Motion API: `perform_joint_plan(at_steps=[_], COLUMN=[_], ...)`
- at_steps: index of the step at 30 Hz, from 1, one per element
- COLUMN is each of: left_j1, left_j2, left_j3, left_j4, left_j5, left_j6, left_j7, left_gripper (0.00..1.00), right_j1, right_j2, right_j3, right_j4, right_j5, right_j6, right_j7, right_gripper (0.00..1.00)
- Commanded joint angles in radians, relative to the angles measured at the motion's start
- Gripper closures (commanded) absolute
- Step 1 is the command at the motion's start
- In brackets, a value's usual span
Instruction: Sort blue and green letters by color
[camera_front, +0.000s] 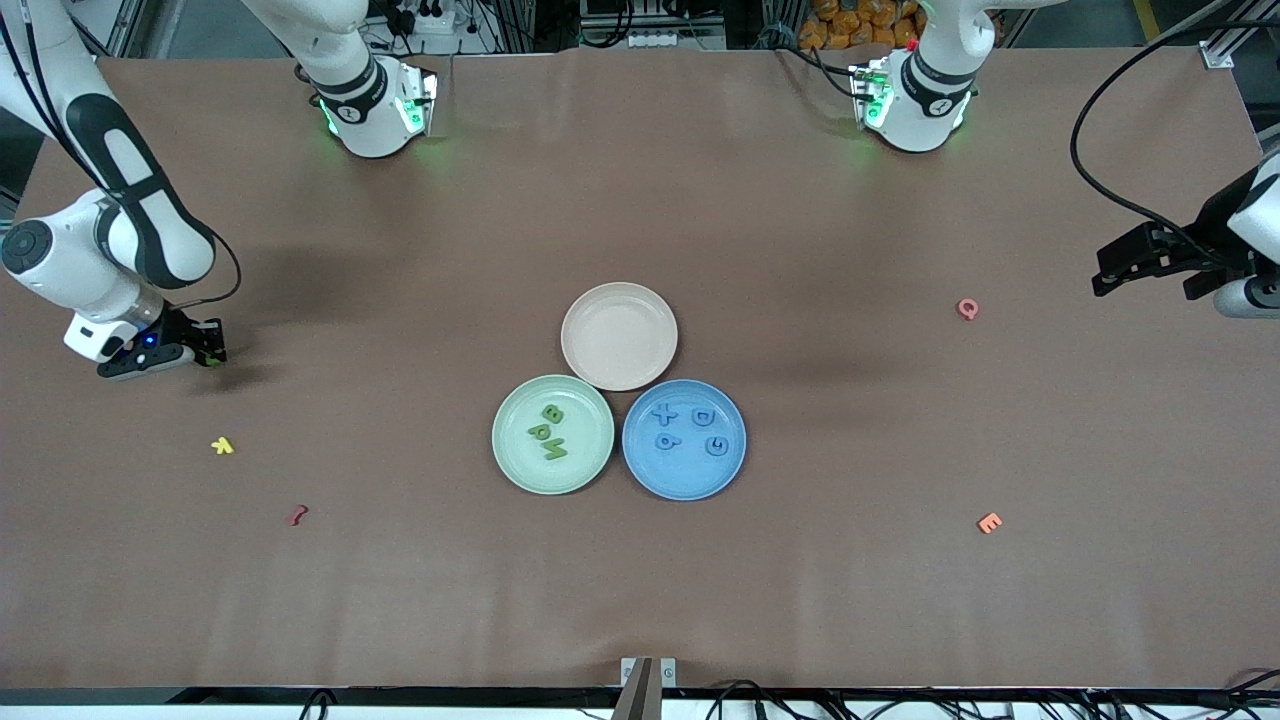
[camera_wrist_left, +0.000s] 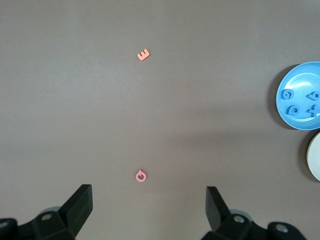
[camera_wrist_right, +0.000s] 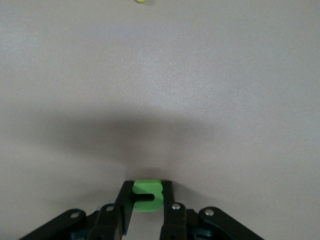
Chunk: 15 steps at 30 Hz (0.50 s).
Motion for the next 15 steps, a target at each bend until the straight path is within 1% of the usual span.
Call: perform_joint_plan(at_steps=[1,3,4,8,12,15], left_j1=[0.013,0.013,0.011,0.014,0.009,0.011], left_j2=[0.011,0.011,0.012,0.011,0.011,0.011], left_j3=[-0.008,-0.008,-0.008,-0.008,-0.008,-0.008], left_j4=[0.025,0.025,0.025,0.023,0.025,0.025], left_j5=[0.026,0.026,0.025,0.020,0.025,0.026], left_j6=[-0.009,-0.009,-0.009,-0.009,-0.009,-0.009], left_j7=[0.028,0.014,0.012,0.018,0.015,0.028], left_gripper=[0.00,0.00,0.00,0.00,0.00,0.00], right_j1=[-0.017,-0.016,-0.016,-0.013,-0.011,-0.008], right_j2=[0.016,0.016,0.016,0.015,0.007,-0.003], right_j3=[0.012,0.014,0.014,0.017,0.034,0.054], right_j4=[0.015,0.015,0.015,0.028,0.037,0.058], right_j5=[0.021,0.021,0.021,0.021,0.021,0.021], right_j6=[0.009,0.008,0.008,0.003,-0.006,-0.054], right_j7=[-0.030,-0.030,-0.030,-0.028,-0.014,0.010], right_gripper=[0.80,0.97,1.00,1.00,1.00,1.00])
